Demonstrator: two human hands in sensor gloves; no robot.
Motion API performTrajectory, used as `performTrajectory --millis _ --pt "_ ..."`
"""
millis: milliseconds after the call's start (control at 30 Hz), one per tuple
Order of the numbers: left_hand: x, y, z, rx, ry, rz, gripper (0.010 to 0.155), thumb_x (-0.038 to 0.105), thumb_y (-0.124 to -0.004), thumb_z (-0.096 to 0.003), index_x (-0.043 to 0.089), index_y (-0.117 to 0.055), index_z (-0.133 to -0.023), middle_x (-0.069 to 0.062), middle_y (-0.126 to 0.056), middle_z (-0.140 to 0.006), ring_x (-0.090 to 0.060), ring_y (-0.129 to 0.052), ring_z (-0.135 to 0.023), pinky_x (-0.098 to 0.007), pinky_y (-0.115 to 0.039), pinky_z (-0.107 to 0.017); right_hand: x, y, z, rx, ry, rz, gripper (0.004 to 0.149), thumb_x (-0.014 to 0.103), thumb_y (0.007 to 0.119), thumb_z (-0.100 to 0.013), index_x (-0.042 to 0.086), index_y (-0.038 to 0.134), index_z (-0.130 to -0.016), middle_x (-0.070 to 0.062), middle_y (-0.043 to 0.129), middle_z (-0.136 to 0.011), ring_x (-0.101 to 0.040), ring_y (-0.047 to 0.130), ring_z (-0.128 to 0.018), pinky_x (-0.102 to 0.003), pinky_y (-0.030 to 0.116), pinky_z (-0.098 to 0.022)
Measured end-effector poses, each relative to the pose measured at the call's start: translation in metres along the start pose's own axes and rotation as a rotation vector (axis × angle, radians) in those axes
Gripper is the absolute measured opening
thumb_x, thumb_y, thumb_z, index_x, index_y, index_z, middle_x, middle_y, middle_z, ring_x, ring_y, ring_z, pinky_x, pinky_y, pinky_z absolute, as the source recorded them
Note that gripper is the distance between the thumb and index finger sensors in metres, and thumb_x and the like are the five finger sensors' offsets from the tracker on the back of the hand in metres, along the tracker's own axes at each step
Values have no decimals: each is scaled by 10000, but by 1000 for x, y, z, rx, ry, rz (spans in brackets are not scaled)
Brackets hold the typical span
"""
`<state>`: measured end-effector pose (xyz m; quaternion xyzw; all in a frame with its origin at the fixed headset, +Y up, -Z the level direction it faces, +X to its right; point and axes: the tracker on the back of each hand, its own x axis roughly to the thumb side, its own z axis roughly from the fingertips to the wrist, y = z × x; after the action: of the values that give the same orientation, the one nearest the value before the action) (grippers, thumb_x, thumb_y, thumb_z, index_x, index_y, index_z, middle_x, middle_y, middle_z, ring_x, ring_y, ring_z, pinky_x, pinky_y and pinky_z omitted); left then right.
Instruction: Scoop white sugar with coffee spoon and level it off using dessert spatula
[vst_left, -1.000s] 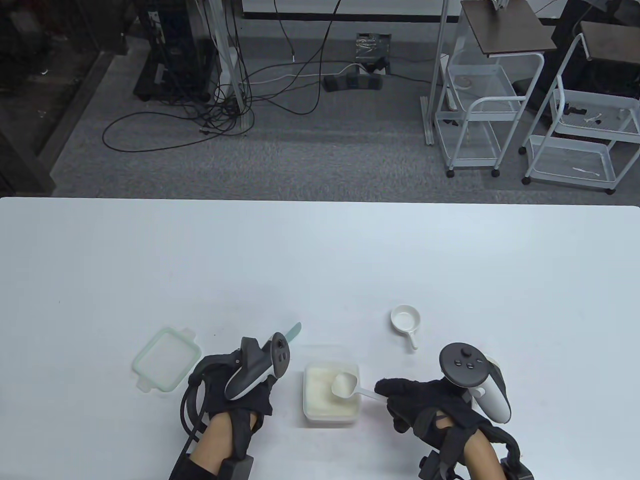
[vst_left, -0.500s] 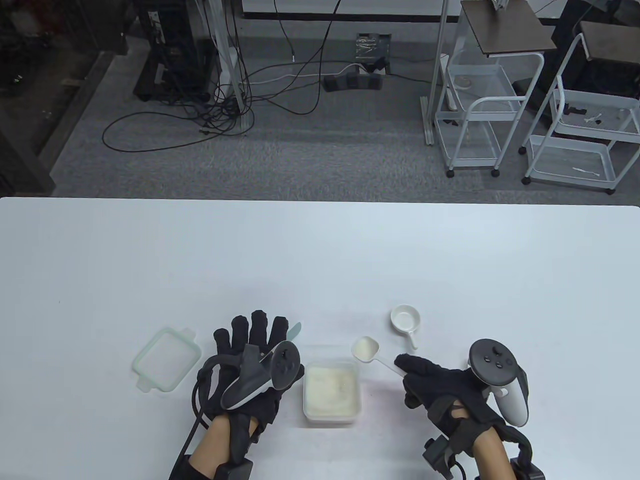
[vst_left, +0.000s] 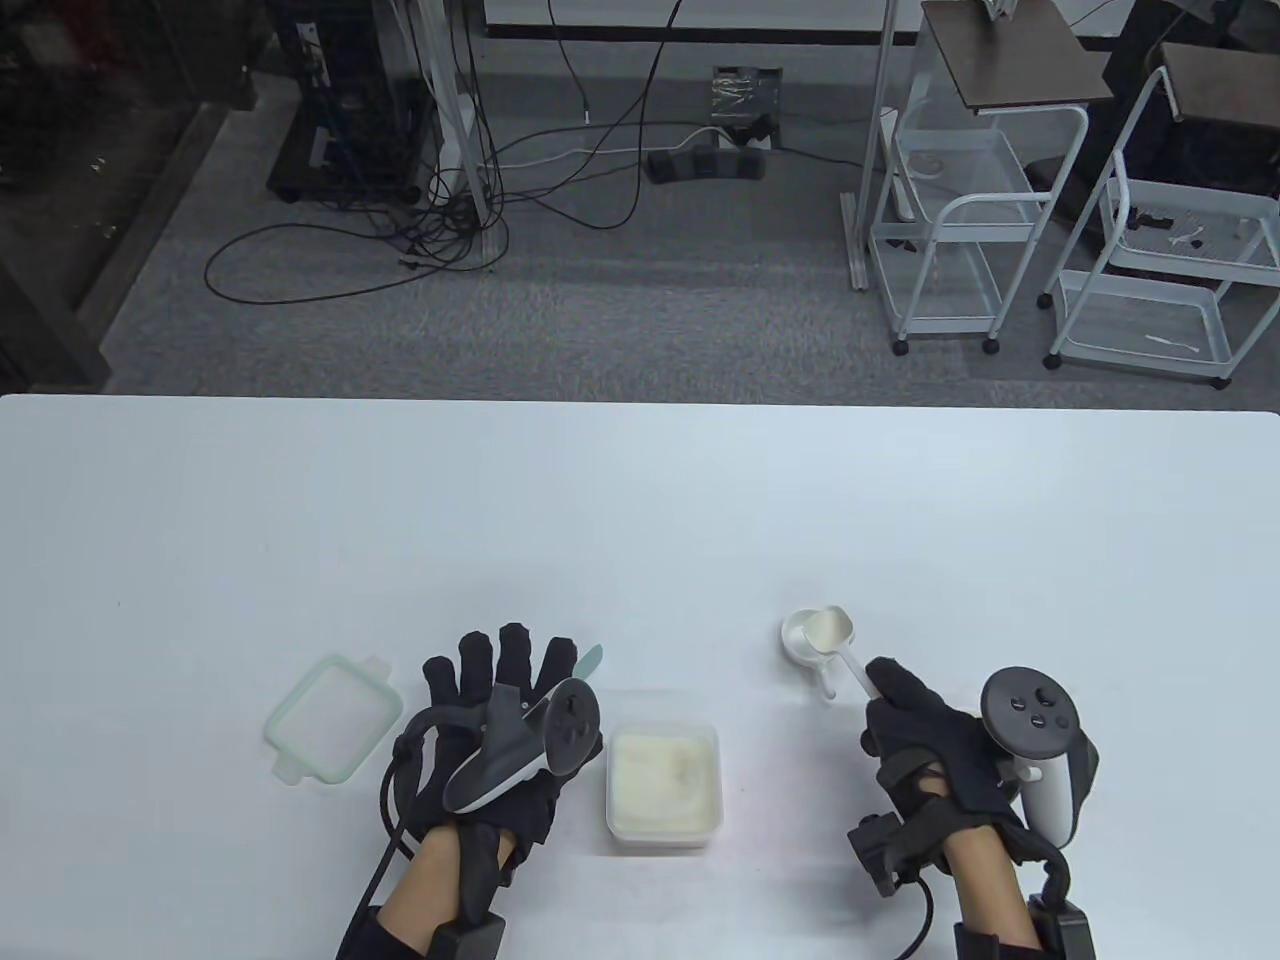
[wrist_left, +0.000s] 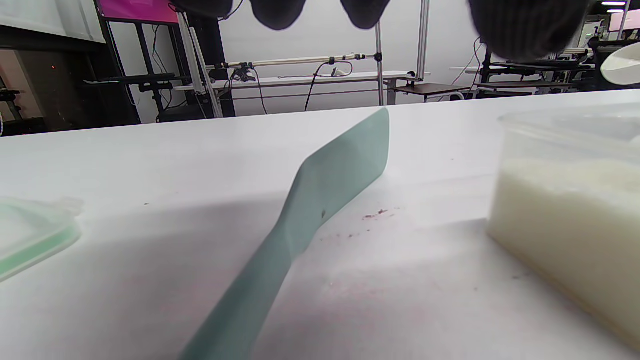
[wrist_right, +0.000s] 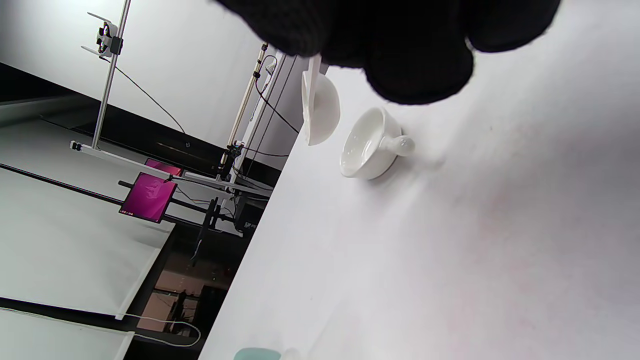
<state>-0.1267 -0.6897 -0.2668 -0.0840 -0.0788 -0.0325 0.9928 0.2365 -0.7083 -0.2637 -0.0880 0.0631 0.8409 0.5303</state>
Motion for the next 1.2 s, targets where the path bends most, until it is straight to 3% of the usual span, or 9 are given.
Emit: performTrajectory --millis 433,1000,1100,1200 --pt "0 0 -1 -36 5 -2 907 695 -648 -424 289 -338 -1173 -234 -333 -1245 -596 -403 -1074 -792 -348 -703 7 29 -7 -81 -1 319 548 101 727 -478 4 576 -996 -262 718 -764 -407 813 -632 -683 623 -587" --pt "0 1 -1 -45 9 -7 906 695 -647 -425 293 -333 -1174 -239 -321 -1245 -601 -389 -1073 -794 -342 -700 27 71 2 -163 -172 1015 540 76 741 -468 162 631 -990 -253 668 -816 -413 767 -690 -686 590 -623" --pt "0 0 -1 -47 11 -9 907 695 -646 -426 290 -331 -1174 -238 -319 -1245 -597 -387 -1076 -793 -342 -702 29 75 3 -188 -178 1078 540 77 741 -469 165 629 -989 -250 667 -819 -410 765 -695 -685 588 -628" --pt "0 1 -1 -47 10 -11 909 693 -647 -427 285 -329 -1174 -248 -318 -1243 -600 -387 -1074 -794 -341 -701 31 71 5 -211 -189 1033 537 105 716 -475 138 599 -998 -233 685 -810 -386 791 -673 -673 621 -611"
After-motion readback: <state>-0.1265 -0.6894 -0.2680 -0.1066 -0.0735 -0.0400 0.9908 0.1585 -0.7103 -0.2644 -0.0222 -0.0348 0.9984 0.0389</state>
